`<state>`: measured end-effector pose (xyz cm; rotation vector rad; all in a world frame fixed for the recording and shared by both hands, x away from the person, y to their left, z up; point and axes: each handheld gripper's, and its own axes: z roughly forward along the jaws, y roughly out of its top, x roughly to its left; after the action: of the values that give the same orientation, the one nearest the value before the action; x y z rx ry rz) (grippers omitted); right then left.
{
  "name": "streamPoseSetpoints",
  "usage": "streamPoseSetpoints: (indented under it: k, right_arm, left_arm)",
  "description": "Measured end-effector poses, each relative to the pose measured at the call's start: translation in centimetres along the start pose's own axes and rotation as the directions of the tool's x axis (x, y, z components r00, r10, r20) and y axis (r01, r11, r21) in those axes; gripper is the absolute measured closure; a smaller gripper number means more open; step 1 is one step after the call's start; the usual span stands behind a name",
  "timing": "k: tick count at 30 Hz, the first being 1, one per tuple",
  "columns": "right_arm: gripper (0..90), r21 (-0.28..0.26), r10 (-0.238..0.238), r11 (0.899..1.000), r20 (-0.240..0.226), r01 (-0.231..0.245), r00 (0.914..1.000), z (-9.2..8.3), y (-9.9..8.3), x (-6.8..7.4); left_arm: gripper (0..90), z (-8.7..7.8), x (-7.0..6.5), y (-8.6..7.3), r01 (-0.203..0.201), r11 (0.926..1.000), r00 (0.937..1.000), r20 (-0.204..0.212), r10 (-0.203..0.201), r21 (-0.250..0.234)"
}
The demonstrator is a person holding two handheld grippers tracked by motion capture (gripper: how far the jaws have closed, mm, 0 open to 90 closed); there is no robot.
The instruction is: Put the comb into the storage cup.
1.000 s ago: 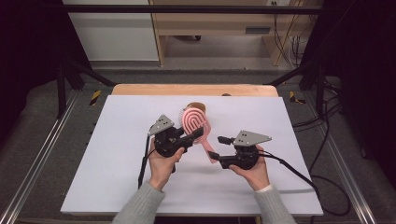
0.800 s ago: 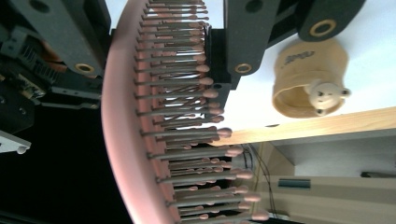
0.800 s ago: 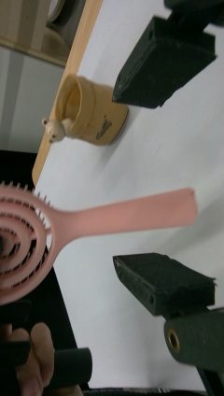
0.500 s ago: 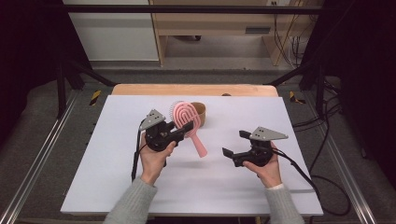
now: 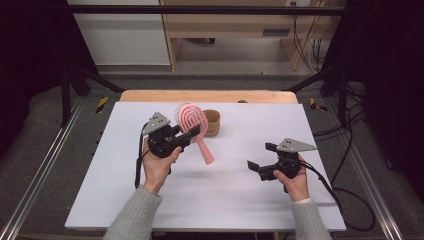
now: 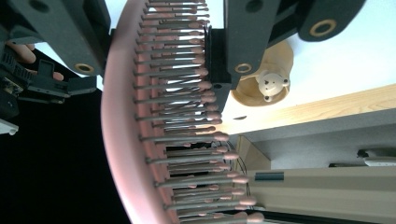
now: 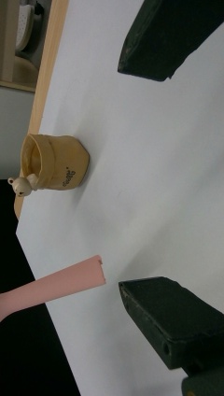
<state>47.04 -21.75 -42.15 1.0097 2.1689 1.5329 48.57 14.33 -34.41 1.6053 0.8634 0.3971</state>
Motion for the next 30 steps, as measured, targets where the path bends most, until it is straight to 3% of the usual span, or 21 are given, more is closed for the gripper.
streamPoseSetpoints:
  k: [6, 30]
  right_arm:
    - [0.3, 0.008, -0.018, 1.0, -0.002, 0.018, 0.9998, -0.3, -0.8, -0.6]
    - [0.3, 0.041, 0.006, 0.999, 0.006, -0.006, 1.0, -1.6, -2.8, -2.5]
  left_arm:
    - [62.8, -0.1, 0.3, 0.4, -0.007, 1.0, 0.9999, -0.009, 0.007, 0.001]
    - [62.8, 0.0, 0.6, 4.1, -0.048, 0.9987, 0.9983, -0.035, 0.048, -0.016]
